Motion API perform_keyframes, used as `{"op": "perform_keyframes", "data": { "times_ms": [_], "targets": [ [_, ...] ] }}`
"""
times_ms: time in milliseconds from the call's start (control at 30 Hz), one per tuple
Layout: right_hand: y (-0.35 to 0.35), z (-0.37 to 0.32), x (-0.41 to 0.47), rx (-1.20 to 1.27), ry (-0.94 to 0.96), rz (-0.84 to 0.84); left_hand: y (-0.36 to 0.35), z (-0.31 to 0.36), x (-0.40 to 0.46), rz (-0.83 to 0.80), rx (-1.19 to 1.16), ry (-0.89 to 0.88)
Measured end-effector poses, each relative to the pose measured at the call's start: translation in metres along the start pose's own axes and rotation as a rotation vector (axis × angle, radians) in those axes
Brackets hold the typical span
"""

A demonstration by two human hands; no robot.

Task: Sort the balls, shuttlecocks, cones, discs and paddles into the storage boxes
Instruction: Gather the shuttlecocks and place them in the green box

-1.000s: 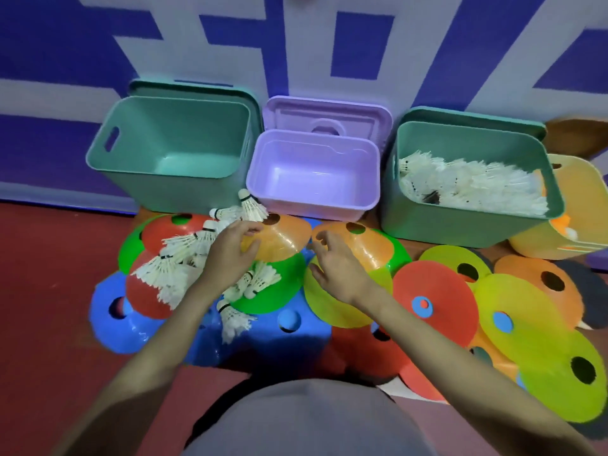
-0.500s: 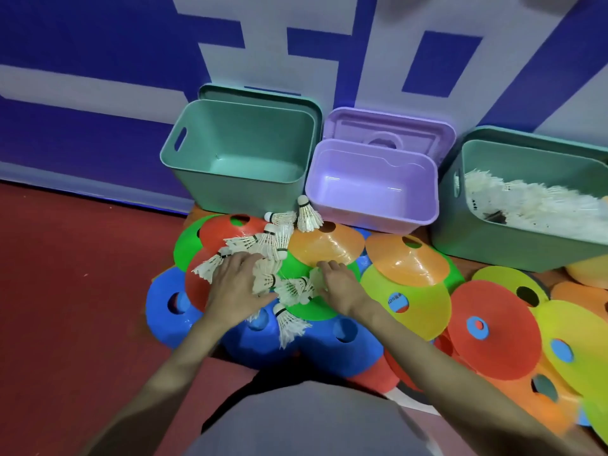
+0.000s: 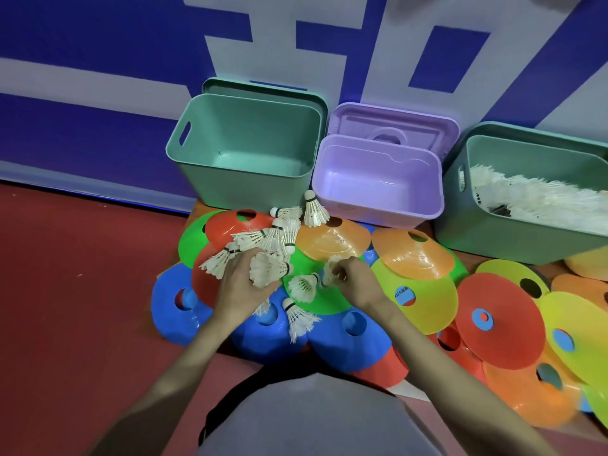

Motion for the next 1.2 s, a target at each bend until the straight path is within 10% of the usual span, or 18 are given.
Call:
{"op": "perform_keyframes", "data": {
  "times_ms": [233,467,933,1200],
  "targets": [
    [0.102,-0.079,-0.058,0.214,0.457,0.5,0.006,0.033,0.003,0.004,-0.029,-0.138],
    [0.085,-0.141,-0.074,0.074,0.746,0.348,0.001,0.056,0.012,-0.039,-0.152,-0.141],
    [0.043,-0.088,-0.044,0.182,0.44,0.286,0.02,0.03,0.003,0.101,-0.17,0.014],
    [-0.04,-0.021,-0.006,-0.128,-0.003,-0.073,0.01,0.014,-0.003,0.071,-0.177,0.031]
  ]
}}
Point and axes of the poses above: each hand's wrist, its own x-axis towards the middle knuckle, its own y-axis out of the back of the hand, z = x × y, the point moved 10 cm from there along x, towards the middle knuckle, and after that the axes turned 11 degrees about x, right-handed, at the moved point
